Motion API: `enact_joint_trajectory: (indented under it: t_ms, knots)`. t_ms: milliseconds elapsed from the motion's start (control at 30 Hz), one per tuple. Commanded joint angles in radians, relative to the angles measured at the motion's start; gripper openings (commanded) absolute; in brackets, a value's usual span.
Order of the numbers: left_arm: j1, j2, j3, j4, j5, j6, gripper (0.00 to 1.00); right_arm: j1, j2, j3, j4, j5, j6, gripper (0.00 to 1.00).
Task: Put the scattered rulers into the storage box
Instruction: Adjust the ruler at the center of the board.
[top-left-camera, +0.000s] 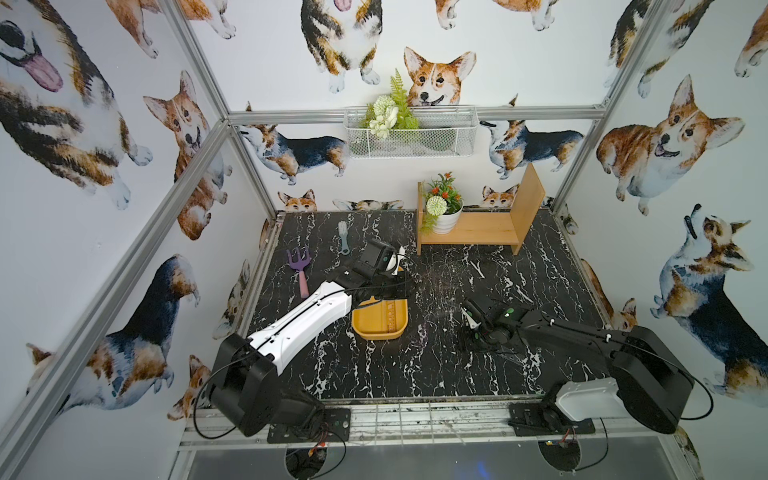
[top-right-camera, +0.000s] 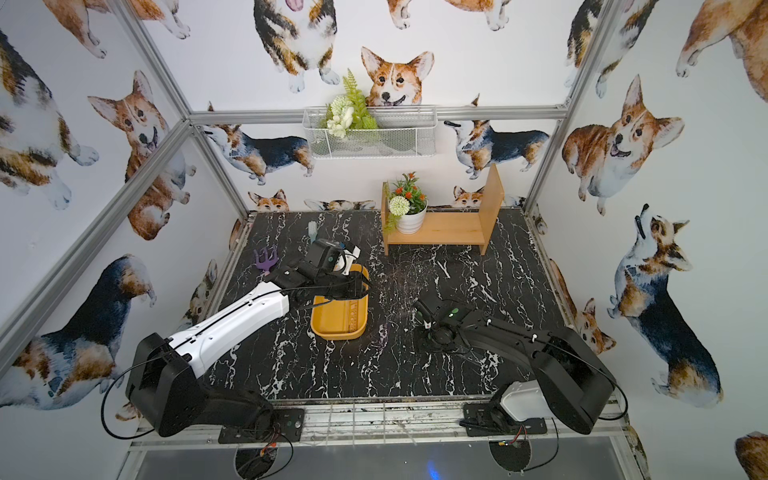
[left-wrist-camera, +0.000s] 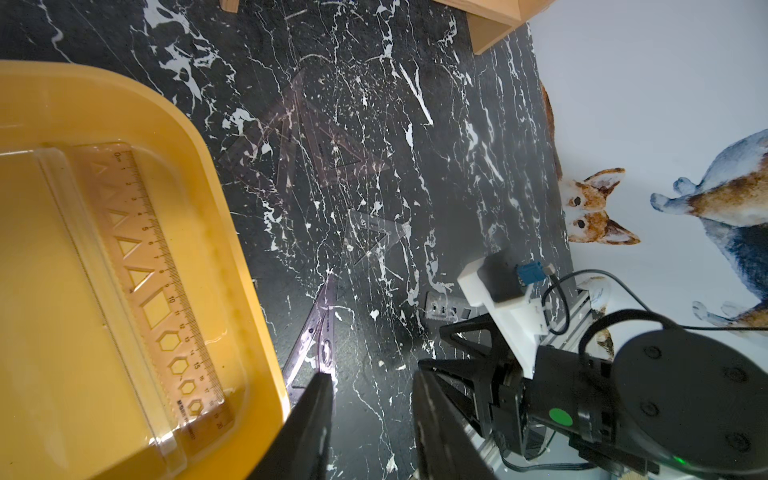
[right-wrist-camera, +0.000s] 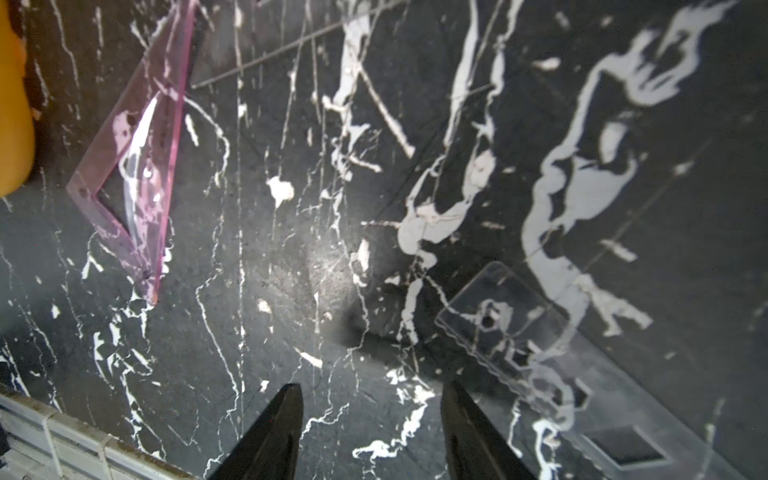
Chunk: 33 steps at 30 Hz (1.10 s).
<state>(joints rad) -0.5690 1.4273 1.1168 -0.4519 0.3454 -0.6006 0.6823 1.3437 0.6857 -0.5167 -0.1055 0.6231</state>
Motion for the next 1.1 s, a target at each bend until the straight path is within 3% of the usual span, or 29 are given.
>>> enact_joint_trajectory:
  t_ms: [0, 233, 533, 1067]
  knots:
    - [0.001, 0.001, 0.010, 0.005, -0.002, -0.001, 0.38, -0.024, 0.000, -0.004, 0.023, -0.001, -0.027, 0.59]
    - [0.001, 0.004, 0.006, 0.009, -0.002, -0.004, 0.38, -0.048, 0.000, 0.006, 0.039, -0.043, -0.044, 0.59]
    - [0.001, 0.002, 0.005, 0.013, -0.003, -0.007, 0.38, 0.014, -0.018, 0.019, 0.014, -0.060, -0.047, 0.59]
    - [0.002, -0.010, -0.007, 0.012, -0.006, -0.008, 0.38, -0.006, 0.060, -0.005, 0.045, -0.001, -0.036, 0.62]
